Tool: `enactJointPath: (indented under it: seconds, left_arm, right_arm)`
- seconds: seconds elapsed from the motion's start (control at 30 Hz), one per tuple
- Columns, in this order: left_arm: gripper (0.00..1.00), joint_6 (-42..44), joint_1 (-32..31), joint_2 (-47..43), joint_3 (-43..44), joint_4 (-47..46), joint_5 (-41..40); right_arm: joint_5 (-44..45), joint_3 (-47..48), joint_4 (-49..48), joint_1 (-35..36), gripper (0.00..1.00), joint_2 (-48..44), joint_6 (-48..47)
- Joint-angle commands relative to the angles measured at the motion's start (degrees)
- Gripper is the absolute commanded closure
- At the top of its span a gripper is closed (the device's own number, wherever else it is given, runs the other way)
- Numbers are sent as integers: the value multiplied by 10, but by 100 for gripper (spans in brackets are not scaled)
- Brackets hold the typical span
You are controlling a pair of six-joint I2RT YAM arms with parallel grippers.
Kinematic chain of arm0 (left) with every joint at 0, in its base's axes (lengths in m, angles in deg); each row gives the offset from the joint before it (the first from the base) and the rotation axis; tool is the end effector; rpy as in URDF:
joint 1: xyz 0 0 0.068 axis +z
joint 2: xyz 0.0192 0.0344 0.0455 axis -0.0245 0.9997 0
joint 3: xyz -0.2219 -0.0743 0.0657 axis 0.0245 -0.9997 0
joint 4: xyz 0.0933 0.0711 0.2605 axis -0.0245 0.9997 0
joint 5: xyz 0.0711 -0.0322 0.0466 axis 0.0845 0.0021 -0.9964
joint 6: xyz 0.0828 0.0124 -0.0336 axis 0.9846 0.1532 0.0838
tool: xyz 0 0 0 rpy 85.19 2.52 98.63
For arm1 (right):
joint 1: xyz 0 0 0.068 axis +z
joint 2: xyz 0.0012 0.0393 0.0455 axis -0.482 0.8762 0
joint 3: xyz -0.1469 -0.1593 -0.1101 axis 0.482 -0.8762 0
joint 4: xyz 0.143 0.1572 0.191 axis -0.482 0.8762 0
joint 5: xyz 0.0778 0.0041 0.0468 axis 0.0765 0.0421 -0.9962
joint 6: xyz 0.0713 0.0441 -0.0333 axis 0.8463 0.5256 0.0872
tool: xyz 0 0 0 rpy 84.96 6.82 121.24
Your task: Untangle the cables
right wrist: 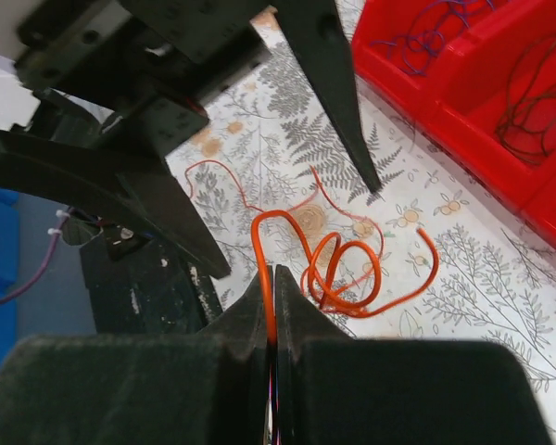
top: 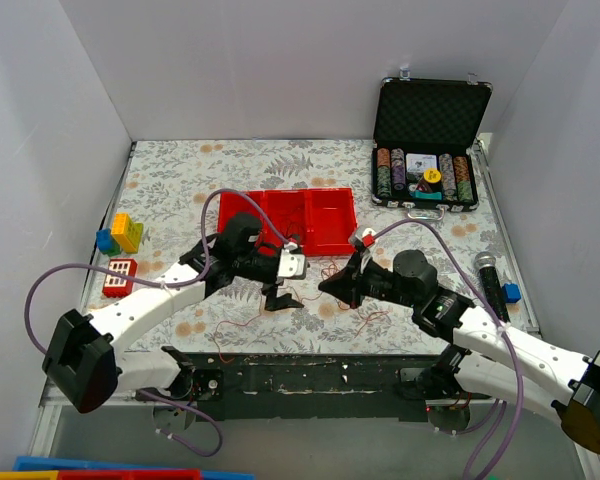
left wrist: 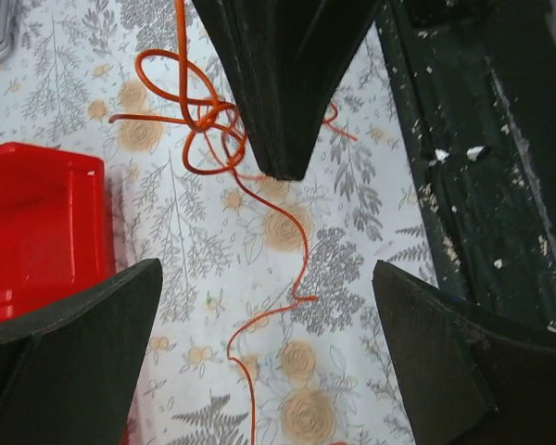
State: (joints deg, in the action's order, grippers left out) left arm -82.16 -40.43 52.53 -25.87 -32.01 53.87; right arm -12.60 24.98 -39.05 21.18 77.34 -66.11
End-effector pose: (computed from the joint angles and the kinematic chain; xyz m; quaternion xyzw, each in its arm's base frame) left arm 0.2019 -0.2390 0.2044 0.4700 0.7124 -0.4522 0.2591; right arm 0.1708 0.2373 0.2254 -0.2961 0.6941 0.4446 0.4825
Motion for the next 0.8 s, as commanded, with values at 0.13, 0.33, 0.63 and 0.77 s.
enactJointPath:
  seconds: [0.13,0.33,0.63,0.77]
  left_arm:
    - [2,-142,-21,61,14,-127,51]
    - [2,-233,-24,117,25,-202,44]
    - [12,-307,-23,156,65,-210,134]
    - [18,-334,-23,150,63,-193,174]
  right_arm:
    - [-65,36,-38,0,99,-18,-1]
    - [-102,37,-62,-1,99,-13,5]
    - [-117,40,-67,-5,99,-6,5]
    - [-118,37,-75,-8,99,-7,8]
